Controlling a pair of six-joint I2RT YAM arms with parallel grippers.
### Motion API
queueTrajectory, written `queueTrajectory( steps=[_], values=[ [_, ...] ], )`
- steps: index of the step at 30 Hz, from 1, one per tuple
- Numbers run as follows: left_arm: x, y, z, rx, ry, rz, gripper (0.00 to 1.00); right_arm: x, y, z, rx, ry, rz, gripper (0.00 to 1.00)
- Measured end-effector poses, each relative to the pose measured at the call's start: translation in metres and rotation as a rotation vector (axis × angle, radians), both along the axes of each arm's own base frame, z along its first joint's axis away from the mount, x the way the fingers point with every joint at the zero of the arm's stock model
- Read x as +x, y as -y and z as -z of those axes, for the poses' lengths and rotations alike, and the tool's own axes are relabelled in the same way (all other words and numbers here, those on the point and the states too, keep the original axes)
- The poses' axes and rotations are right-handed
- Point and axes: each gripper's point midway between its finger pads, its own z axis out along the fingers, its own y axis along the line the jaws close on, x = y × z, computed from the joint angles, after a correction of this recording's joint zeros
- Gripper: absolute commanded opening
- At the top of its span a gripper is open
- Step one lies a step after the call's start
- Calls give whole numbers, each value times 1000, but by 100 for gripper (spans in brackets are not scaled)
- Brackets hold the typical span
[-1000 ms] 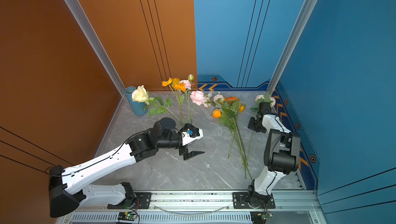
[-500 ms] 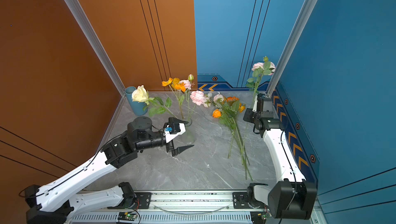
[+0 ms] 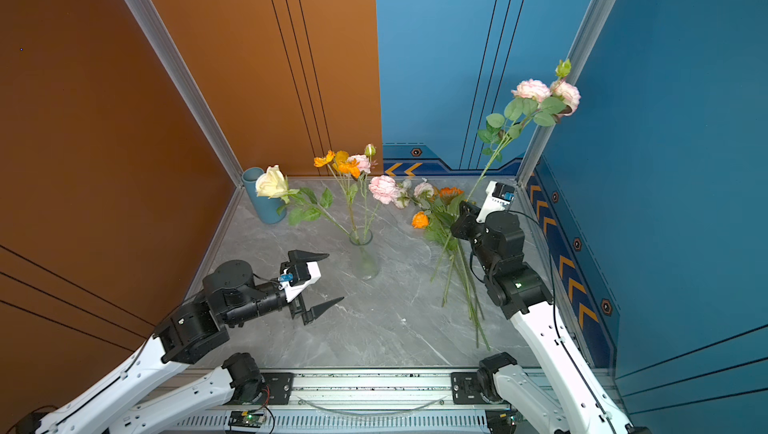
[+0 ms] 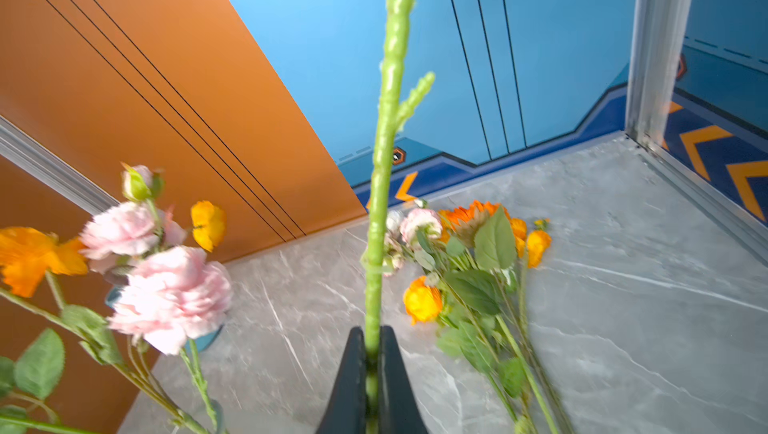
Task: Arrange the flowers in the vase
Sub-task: 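Lift the pink roses and carry them over the vase with the right gripper, then lower the pink rose stems into the vase with the right gripper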
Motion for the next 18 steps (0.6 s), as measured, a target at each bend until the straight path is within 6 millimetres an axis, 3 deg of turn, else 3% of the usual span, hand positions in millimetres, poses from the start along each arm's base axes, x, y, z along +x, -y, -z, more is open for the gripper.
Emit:
queueTrajectory(
  steps=[7, 15, 18],
  values=[
    [19, -9, 4, -29, -42, -74, 98, 6, -70, -43, 39, 149, -95, 0],
    [24, -11, 1, -62, -47, -86, 98, 4, -118, -89, 88, 317, -131, 0],
    [25, -11, 0, -66, -47, -87, 98, 2, -137, -95, 92, 367, -144, 0]
  ],
)
